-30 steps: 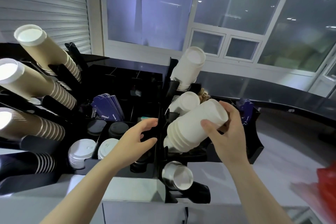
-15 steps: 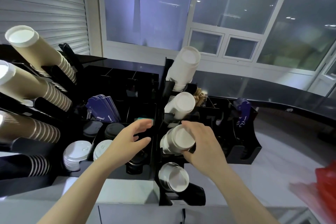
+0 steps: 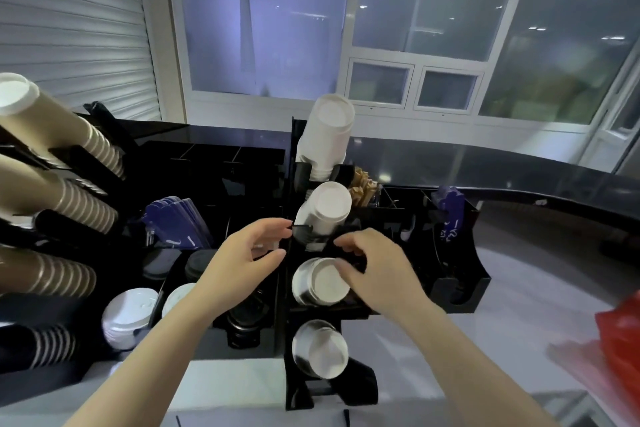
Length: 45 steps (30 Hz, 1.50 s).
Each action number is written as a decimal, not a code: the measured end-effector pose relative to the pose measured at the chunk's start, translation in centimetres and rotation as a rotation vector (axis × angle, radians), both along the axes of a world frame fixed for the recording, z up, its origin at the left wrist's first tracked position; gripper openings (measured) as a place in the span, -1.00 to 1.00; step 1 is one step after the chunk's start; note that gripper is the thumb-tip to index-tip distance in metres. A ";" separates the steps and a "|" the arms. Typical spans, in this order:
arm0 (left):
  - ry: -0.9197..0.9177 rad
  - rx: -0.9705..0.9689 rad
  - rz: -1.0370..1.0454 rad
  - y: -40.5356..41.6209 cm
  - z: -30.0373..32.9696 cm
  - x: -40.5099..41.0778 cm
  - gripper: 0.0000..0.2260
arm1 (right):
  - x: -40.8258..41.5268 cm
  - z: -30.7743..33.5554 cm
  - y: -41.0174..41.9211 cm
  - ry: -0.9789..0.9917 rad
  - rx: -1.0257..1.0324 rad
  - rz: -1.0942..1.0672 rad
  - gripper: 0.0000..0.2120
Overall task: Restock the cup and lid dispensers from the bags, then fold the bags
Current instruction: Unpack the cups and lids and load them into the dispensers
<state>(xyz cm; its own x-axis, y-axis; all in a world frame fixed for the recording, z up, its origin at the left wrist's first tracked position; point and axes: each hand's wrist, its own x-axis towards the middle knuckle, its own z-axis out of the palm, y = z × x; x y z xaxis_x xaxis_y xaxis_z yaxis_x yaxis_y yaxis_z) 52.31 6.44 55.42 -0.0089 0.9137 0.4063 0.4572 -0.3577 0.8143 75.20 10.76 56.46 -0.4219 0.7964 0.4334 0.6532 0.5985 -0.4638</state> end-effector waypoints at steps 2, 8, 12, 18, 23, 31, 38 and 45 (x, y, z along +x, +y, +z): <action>-0.049 0.068 0.028 0.6 0.5 0.0 -0.57 | 0.2 1.1 0.8 0.229 0.086 -0.049 -0.81; -0.077 0.166 0.100 4.4 3.9 0.1 -0.39 | -0.5 5.1 5.9 0.460 0.016 -0.110 -0.59; 0.035 0.085 0.137 8.8 6.5 0.3 -0.24 | -2.3 7.3 9.4 0.398 -0.025 -0.108 -0.48; 0.208 -0.062 0.167 13.8 8.0 0.6 -0.38 | -4.8 7.3 13.8 0.253 -0.076 -0.012 -0.45; 0.130 -0.032 0.147 15.1 7.0 1.5 -0.49 | -5.9 5.9 16.3 0.185 -0.048 -0.090 -0.34; 0.039 -0.041 0.239 15.6 6.3 1.5 -0.42 | -6.0 4.7 16.6 0.249 0.029 -0.106 -0.35; -0.075 -0.057 0.151 15.4 6.9 1.6 -0.31 | -5.8 5.0 15.6 0.306 0.007 -0.070 -0.28; -0.067 -0.058 -0.003 13.9 8.0 2.2 -0.33 | -4.4 6.9 14.0 0.305 -0.018 0.005 -0.34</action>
